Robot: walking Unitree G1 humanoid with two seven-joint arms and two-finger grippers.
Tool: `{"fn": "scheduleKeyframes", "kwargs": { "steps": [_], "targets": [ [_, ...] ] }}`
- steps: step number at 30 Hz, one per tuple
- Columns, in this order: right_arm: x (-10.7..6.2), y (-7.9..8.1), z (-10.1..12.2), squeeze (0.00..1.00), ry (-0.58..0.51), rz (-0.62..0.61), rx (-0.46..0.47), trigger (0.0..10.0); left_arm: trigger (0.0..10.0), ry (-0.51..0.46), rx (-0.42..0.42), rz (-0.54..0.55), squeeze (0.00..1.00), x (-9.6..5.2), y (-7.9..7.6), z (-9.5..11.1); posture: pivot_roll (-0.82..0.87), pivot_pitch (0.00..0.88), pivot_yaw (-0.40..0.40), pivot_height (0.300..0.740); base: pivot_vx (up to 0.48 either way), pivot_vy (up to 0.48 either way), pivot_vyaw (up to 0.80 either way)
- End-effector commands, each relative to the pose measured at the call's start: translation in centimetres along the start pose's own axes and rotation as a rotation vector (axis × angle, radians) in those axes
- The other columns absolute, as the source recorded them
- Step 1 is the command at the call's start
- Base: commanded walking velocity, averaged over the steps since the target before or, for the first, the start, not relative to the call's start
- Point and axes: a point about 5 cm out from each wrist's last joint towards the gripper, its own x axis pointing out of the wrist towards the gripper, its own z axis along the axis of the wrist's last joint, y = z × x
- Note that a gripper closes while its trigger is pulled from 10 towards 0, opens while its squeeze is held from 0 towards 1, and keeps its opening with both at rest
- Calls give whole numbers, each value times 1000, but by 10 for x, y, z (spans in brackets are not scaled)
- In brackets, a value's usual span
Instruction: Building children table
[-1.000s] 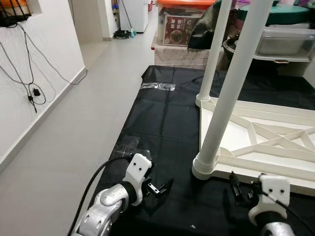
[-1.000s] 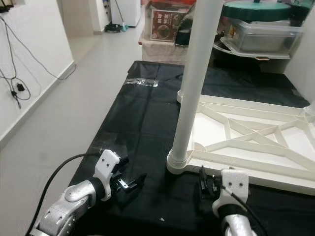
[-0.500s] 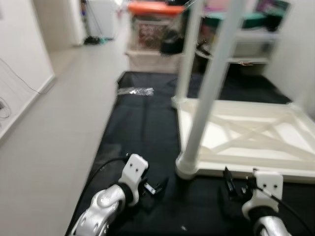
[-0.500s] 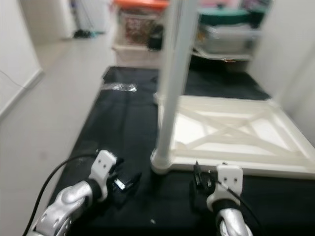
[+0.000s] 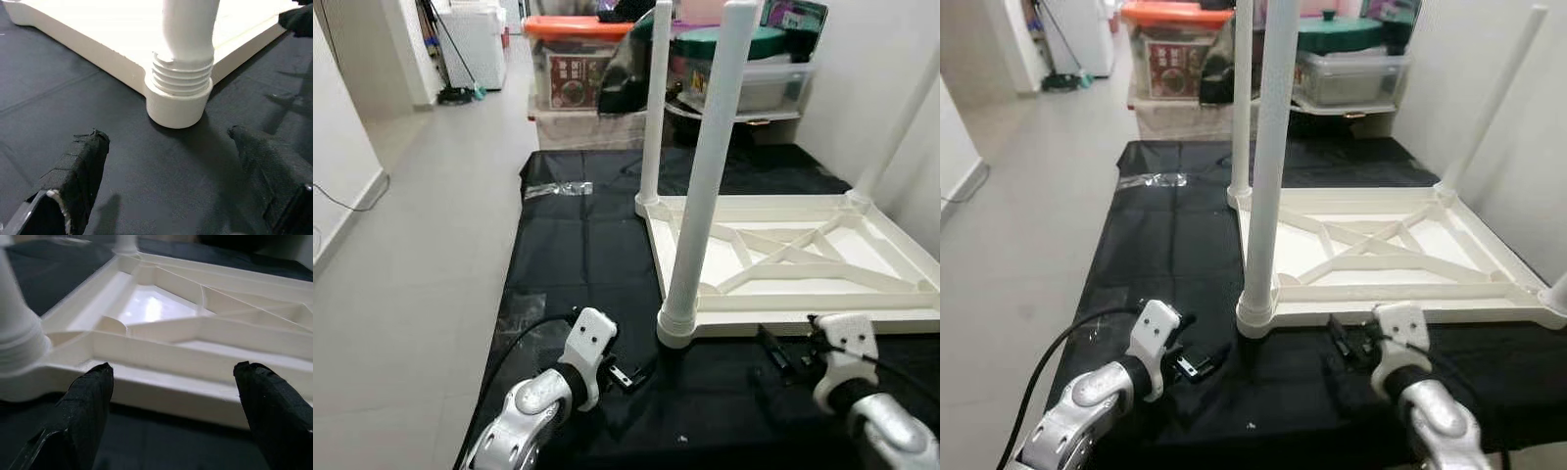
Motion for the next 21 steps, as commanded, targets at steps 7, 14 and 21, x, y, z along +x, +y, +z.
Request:
{"fn": "scheduleKeyframes", "kwargs": {
  "steps": [7,14,21],
  "targets": [
    [23,-19,21,0,-35,78,-72,10000,10000,11,19,29,0,-7,0,0,143,0,-61,740,0,0,630],
    [34,-30,26,0,23,110,-107,10000,10000,19,16,37,0,-11,1,-1,150,0,-65,740,0,0,289],
    [36,-62,25,0,137,86,-196,10000,10000,25,4,38,0,-14,-2,-2,154,0,-70,740,0,0,0]
  ]
}}
